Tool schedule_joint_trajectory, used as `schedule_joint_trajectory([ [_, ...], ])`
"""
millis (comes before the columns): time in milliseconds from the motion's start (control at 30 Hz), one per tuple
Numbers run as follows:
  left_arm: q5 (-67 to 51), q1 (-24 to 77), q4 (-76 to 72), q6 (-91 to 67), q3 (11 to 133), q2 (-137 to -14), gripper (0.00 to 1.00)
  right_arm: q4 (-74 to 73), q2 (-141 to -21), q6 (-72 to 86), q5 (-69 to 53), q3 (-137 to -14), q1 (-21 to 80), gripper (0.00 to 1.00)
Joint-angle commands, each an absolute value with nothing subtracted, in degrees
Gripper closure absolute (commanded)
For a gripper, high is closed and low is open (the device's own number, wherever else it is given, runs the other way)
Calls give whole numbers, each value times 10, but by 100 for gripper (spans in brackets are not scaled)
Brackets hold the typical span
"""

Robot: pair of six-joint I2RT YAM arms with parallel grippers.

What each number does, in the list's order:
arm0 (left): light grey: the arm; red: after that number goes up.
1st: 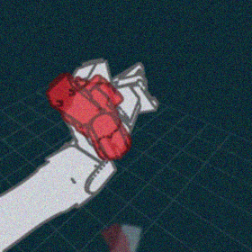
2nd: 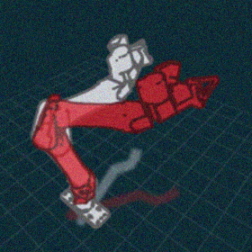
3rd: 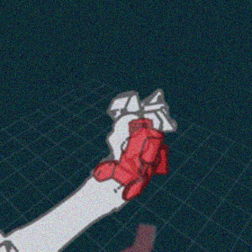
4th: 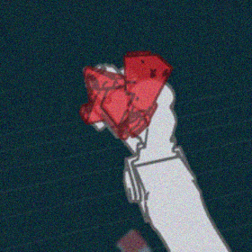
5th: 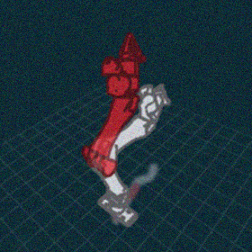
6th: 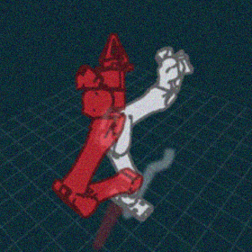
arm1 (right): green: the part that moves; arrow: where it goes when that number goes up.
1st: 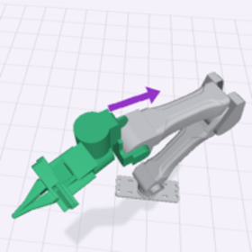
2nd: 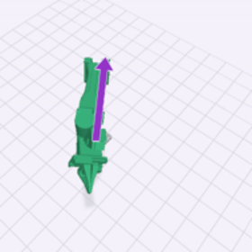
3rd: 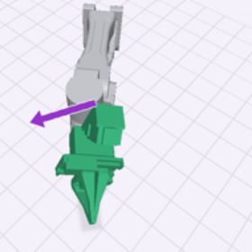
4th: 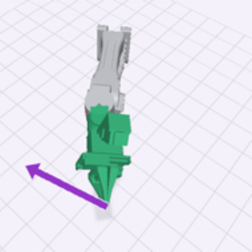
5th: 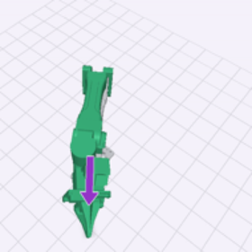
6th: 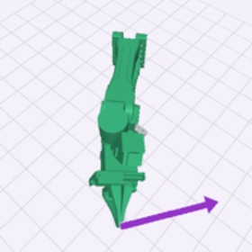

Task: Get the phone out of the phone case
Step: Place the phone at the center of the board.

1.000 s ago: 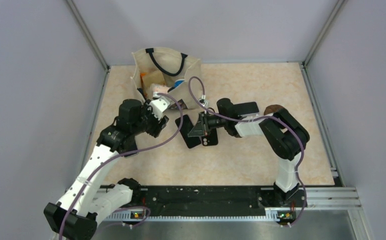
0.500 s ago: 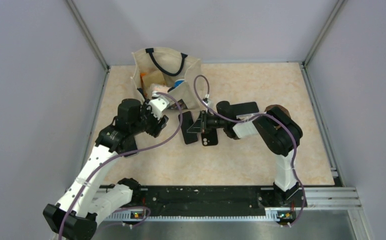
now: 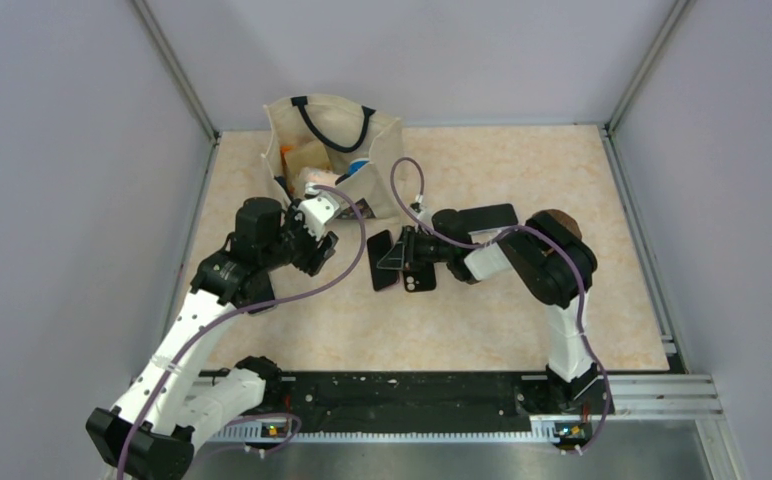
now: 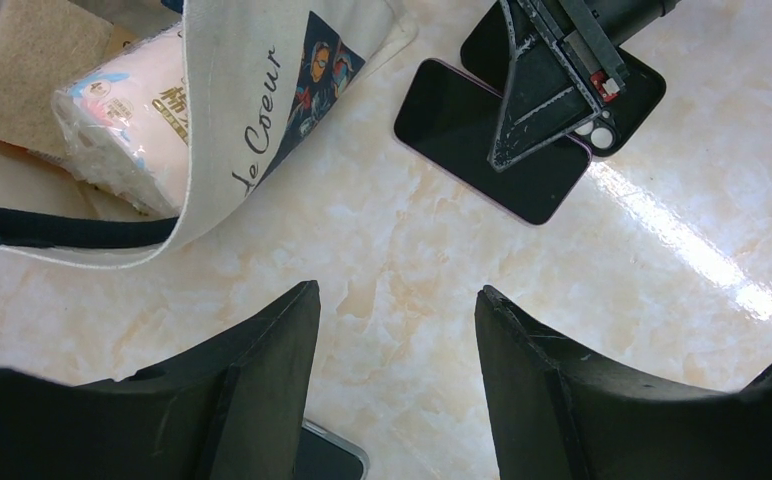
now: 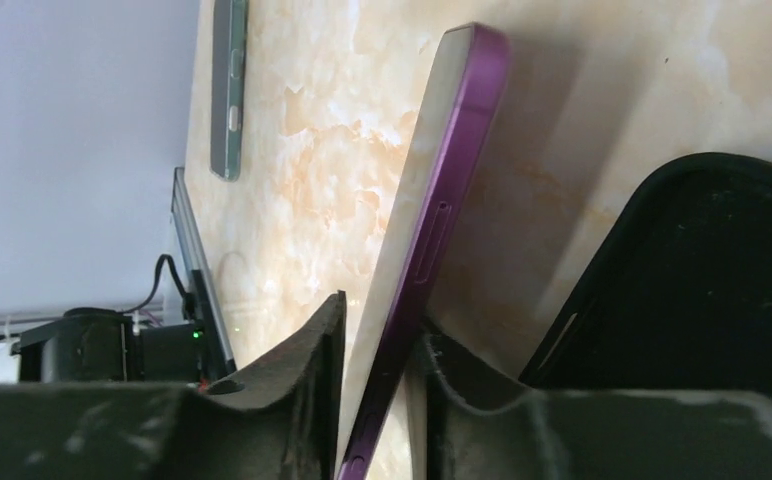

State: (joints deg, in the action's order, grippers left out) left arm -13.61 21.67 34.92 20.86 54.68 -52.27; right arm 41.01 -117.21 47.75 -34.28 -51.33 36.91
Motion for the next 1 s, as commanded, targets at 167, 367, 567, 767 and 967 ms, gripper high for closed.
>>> schedule_joint_trajectory([
  [167,-146,214,340,199,558,-509,36,398,-1164,462,-316,-527,378,58],
  [367,-145,214,340,201,553,-504,36,350,-1142,434,-305,-536,385,51],
  [567,-145,214,339,202,553,-501,36,306,-1109,394,-288,-543,388,48],
  [767,-147,214,338,202,551,-498,36,264,-1086,360,-272,-547,389,45],
  [967,-148,214,338,203,551,-496,36,237,-1068,333,-267,-552,391,42],
])
